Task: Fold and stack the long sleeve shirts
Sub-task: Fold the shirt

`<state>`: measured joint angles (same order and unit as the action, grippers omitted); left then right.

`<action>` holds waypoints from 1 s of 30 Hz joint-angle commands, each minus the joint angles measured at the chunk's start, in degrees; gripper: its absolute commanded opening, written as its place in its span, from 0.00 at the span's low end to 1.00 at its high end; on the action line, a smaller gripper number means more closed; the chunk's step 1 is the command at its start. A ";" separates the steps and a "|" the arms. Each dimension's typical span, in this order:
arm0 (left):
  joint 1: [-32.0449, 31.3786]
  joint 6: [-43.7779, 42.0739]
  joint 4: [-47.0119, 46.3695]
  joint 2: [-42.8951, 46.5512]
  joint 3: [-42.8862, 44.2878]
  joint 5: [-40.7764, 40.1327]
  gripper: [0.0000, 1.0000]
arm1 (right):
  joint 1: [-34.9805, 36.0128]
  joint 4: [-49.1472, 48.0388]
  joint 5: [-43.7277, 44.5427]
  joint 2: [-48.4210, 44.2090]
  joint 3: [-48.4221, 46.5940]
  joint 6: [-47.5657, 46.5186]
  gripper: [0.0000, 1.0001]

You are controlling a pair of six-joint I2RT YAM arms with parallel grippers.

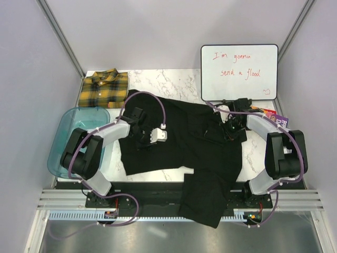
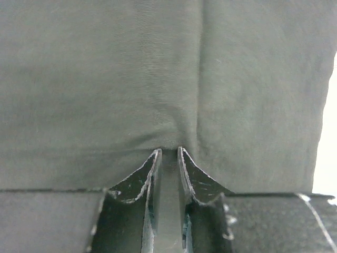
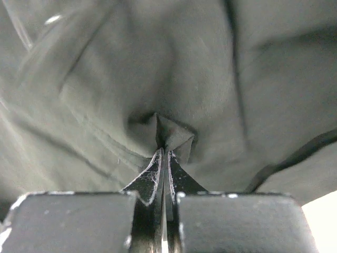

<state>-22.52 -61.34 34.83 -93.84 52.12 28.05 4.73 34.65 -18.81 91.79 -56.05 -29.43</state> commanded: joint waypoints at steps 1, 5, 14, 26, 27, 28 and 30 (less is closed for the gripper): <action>-9.35 7.72 0.77 -0.03 -3.51 -0.99 0.24 | -0.42 7.97 5.97 -3.18 5.49 -10.02 0.00; -16.32 13.69 0.77 0.15 -4.31 -0.11 0.24 | -4.46 12.34 6.95 -9.16 8.59 -14.07 0.00; -2.20 13.18 7.97 6.83 10.76 6.84 0.47 | -10.44 18.51 1.86 -12.34 2.36 -15.05 0.00; 16.72 6.41 14.38 -11.01 37.88 7.53 0.35 | -10.36 17.73 -10.72 -9.70 -11.00 -4.41 0.00; 16.55 6.58 14.65 -11.71 37.62 7.72 0.34 | -10.27 17.55 -10.81 -9.35 -11.62 -3.71 0.00; 16.46 6.59 14.65 -11.89 37.01 7.63 0.33 | -10.10 16.77 -10.81 -8.65 -11.88 -3.18 0.00; 16.46 6.50 14.48 -13.29 35.34 6.41 0.29 | -9.48 16.06 -10.64 -7.86 -12.15 -1.87 0.00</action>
<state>-5.32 -52.66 45.36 -105.23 88.64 32.91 -5.48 52.34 -26.55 82.11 -65.87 -35.18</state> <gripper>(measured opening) 0.315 0.006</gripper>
